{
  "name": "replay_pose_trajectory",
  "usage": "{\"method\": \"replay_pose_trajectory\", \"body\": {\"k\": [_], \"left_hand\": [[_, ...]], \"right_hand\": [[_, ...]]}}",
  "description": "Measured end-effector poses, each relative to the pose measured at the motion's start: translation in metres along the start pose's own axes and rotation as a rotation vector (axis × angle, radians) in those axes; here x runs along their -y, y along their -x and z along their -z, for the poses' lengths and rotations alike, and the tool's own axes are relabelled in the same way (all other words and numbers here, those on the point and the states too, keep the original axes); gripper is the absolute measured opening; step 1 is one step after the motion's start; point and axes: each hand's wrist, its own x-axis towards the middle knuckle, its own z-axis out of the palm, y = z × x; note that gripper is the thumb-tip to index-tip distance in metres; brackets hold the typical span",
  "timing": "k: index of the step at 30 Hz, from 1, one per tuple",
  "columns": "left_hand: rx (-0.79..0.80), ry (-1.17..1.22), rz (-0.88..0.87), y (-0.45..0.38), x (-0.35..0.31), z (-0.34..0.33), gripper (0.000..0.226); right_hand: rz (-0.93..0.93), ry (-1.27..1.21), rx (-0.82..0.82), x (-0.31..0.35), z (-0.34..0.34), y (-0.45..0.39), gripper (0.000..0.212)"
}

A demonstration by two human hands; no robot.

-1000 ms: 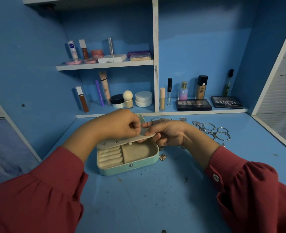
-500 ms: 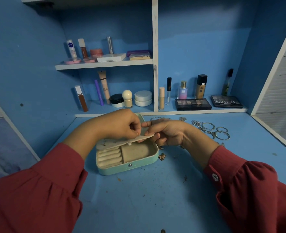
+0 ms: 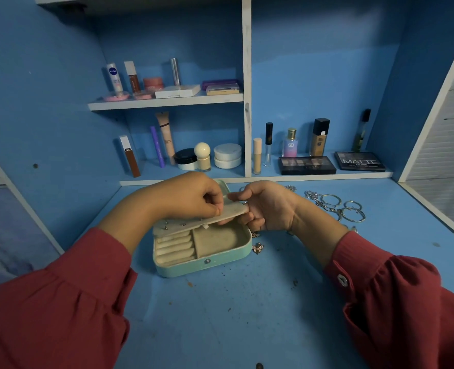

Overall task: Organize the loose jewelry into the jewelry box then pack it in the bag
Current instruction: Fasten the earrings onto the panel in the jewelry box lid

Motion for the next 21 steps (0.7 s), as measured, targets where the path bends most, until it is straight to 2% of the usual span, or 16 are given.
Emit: {"method": "replay_pose_trajectory", "body": {"k": [6,12,21], "left_hand": [[-0.008,0.011,0.006,-0.0004,0.0000,-0.0008,0.012],[0.024,-0.029,0.006,-0.0027,-0.0005,-0.0031,0.010],[0.046,-0.070,0.028,-0.0038,-0.0003,-0.0039,0.009]], "right_hand": [[0.006,-0.025,-0.065,-0.0032,0.0022,-0.0015,0.040],[0.015,-0.018,-0.134,-0.0041,0.0028,-0.0025,0.032],[0.042,0.003,-0.185,-0.0049,0.0003,-0.0011,0.030]]}}
